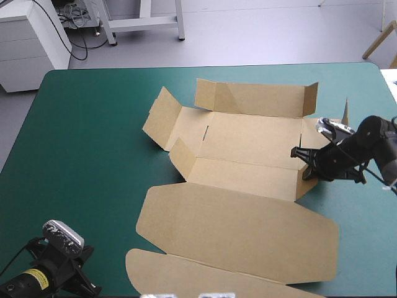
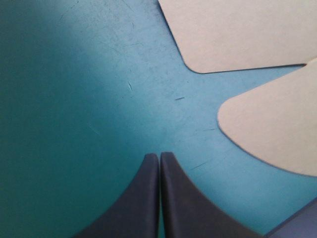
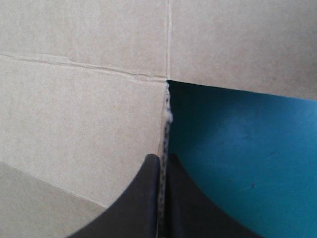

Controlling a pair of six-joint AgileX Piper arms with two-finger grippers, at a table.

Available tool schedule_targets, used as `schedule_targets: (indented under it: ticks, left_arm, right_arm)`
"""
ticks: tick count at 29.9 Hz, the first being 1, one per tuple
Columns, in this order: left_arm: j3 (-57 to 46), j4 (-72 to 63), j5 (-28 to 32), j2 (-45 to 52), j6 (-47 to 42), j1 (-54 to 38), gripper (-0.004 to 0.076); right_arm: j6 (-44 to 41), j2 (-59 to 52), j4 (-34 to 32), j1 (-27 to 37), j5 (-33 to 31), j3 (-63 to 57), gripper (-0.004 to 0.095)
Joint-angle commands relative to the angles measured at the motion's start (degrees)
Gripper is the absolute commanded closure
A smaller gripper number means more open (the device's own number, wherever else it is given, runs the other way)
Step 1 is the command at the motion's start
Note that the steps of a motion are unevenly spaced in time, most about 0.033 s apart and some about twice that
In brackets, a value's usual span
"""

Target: Fold the box

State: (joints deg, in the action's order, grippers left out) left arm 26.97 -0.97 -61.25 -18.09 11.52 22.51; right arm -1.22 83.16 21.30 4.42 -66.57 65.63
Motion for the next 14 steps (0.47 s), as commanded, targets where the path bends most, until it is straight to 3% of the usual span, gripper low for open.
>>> schedule_targets:
  ticks: [1,14]
  left_arm:
    - [1.68,-0.71,2.96,-0.53,-0.54,-0.10,0.0734]
    - [1.68,-0.71,2.60,-0.53,-0.54,-0.10,0.0734]
  right_arm:
    - [3.48,3.05,-2.85,-1.14,-1.34,9.64,0.0919]
    - [22.95,27.66,-9.01,-15.34,-2.37,41.74,0.0920]
